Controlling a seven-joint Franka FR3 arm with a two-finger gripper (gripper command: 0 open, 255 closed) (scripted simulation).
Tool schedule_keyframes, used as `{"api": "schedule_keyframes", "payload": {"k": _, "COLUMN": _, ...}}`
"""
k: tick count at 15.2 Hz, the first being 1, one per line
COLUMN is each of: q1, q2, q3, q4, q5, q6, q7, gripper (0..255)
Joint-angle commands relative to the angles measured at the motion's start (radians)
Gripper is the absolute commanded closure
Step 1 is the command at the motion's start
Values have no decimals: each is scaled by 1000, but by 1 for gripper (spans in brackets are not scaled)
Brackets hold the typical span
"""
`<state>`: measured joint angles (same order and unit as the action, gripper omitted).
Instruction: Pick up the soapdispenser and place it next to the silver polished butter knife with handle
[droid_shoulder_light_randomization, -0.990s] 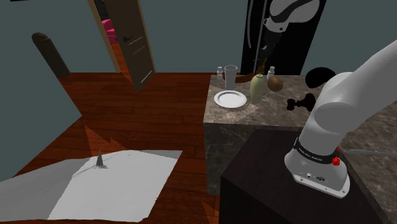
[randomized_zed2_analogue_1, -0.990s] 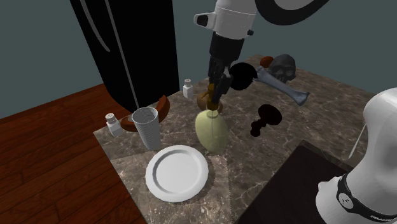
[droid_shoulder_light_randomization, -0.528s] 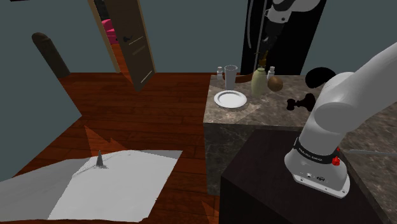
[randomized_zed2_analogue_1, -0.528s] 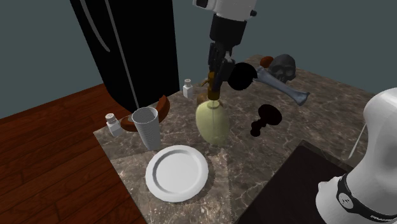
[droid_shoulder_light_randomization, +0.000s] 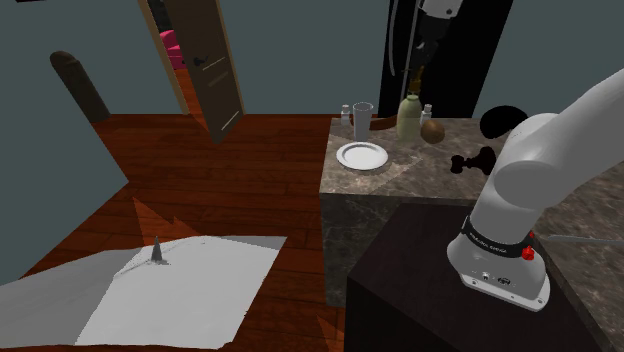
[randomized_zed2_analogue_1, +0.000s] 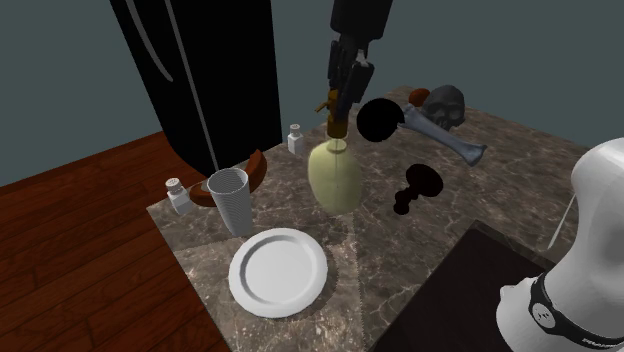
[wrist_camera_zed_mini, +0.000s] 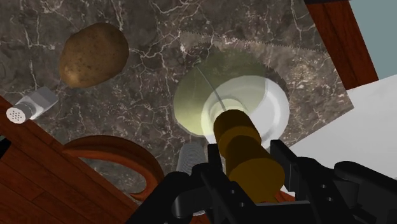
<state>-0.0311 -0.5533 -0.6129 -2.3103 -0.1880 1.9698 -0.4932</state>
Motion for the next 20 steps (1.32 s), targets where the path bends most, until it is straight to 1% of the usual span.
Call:
{"api": "schedule_keyframes", "payload": {"k": 1, "q1": -1, "q2": -7, "q3": 7, "q4": 22, "q5": 1, "q6": -28, "q7": 2, "gripper": 255}}
{"api": "schedule_keyframes", "payload": {"k": 20, "q1": 23, "q2": 20, "q3": 48, "q4": 292, "q5": 37, "q6": -274, "q7": 10, "gripper": 255}}
